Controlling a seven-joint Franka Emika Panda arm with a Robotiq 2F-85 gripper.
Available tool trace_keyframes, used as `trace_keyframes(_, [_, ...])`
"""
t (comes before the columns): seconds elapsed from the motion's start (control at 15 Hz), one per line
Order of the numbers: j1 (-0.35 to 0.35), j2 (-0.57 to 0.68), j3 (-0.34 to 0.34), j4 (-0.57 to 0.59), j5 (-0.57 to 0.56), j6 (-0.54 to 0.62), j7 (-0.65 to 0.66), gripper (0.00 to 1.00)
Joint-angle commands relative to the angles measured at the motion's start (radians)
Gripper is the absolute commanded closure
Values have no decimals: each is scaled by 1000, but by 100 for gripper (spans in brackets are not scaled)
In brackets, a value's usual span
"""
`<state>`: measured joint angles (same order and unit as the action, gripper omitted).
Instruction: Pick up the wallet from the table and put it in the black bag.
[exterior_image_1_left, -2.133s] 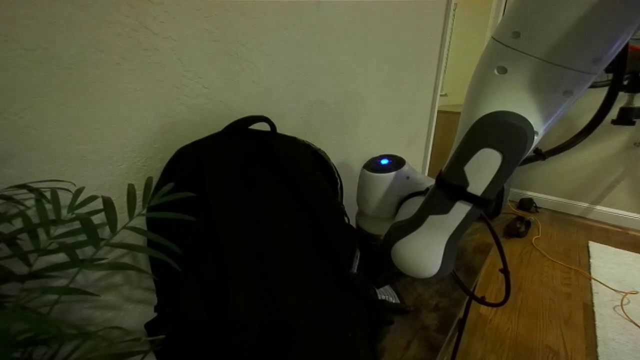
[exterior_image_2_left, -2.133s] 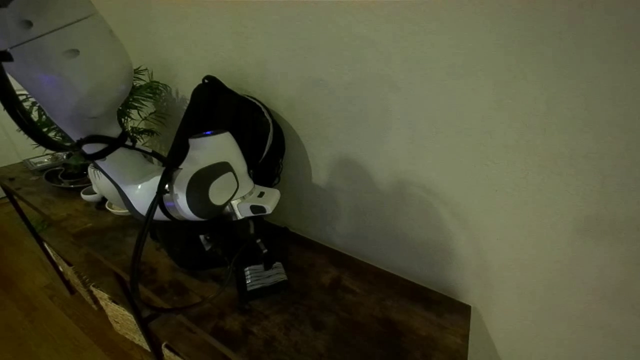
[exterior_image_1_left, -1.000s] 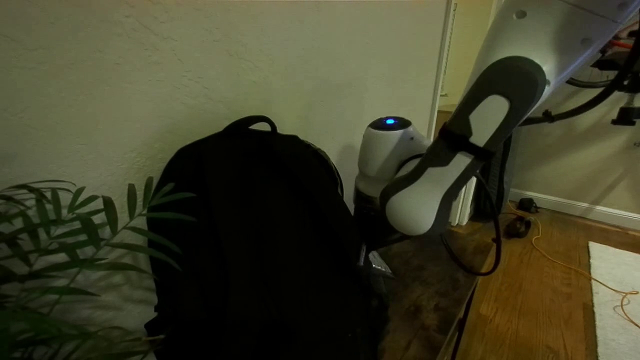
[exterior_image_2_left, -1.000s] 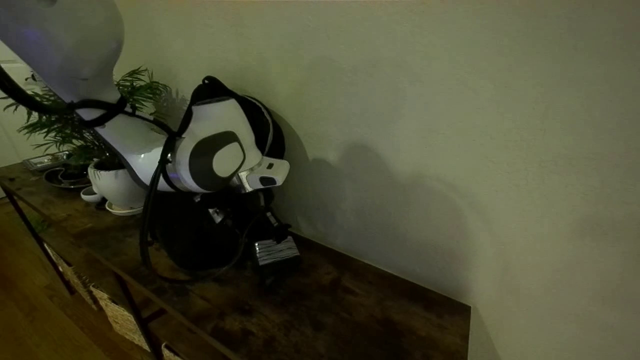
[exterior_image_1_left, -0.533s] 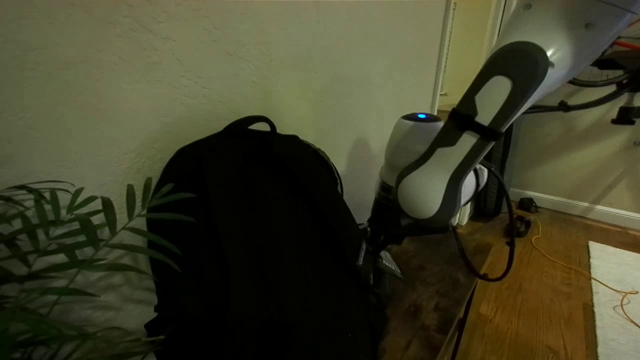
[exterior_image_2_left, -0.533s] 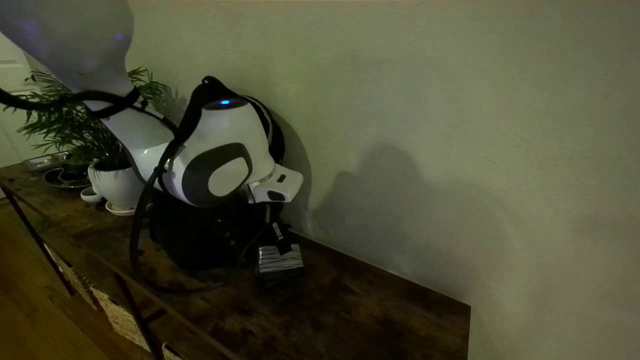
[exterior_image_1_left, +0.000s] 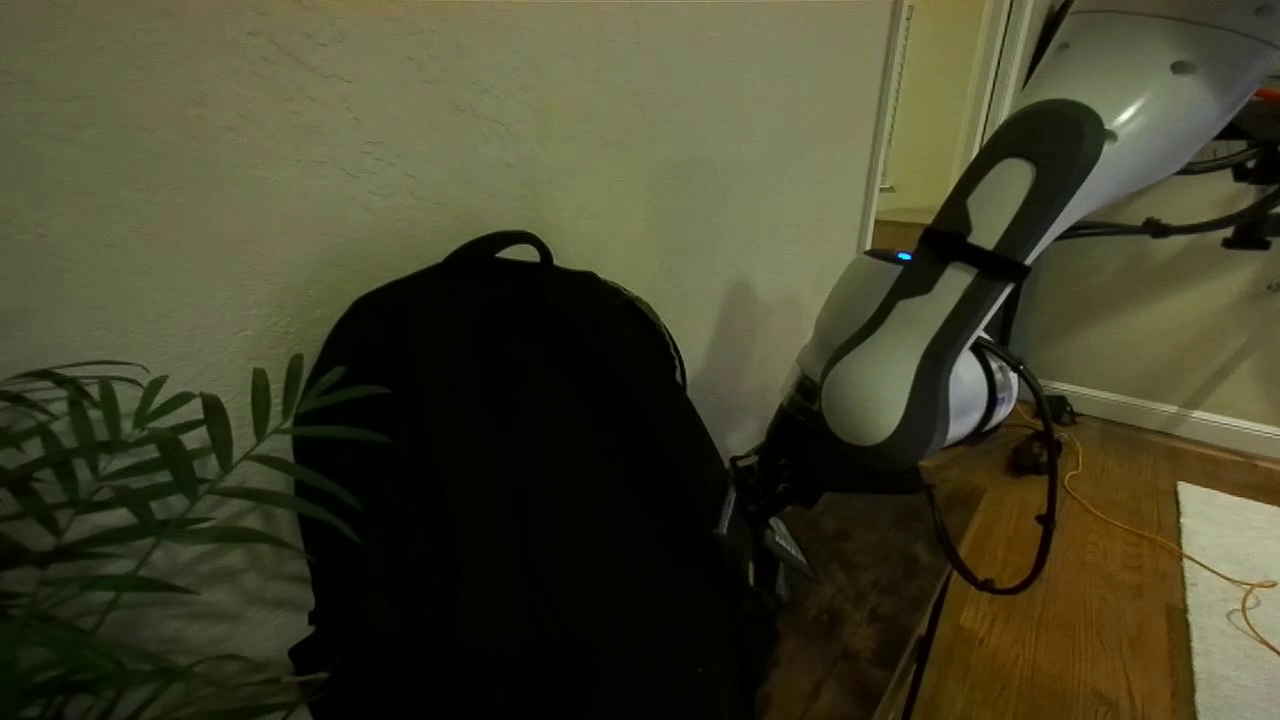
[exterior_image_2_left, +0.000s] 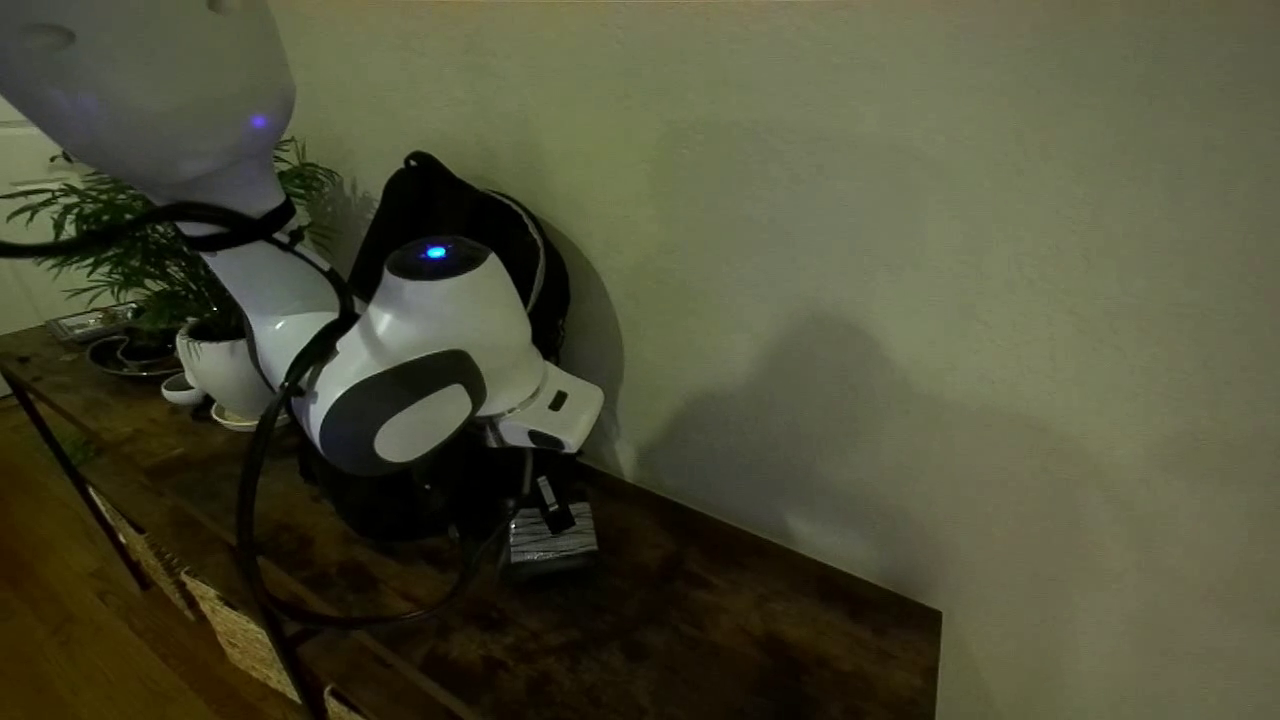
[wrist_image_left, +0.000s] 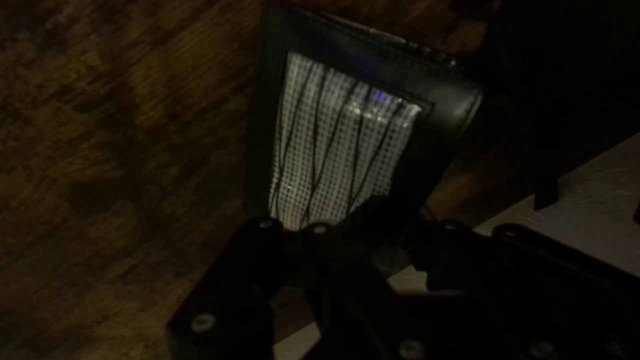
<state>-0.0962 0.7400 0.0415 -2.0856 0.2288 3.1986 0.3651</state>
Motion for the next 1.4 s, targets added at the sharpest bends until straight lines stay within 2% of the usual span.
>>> trace_keyframes(0.0, [-117,-42,106,-65,30,99,-55,97])
trace_keyframes(0.4, [-384,-33,305,-122,-30,210,-40,97])
trace_keyframes(0.53, [-455,-29,346,-149,-53,235,-40,97])
trace_keyframes(0.67, [-494,-14,358,-159,-81,245,-39,97])
trace_keyframes(0.8, [-496,-6,341,-176,-98,256,-41,97])
trace_keyframes(1.07, [-416,6,256,-206,-81,324,-34,97])
trace_keyframes(1.13, [-385,-17,224,-165,-69,259,-31,97])
trace_keyframes(1.33, [-312,-15,157,-152,-49,261,-34,97])
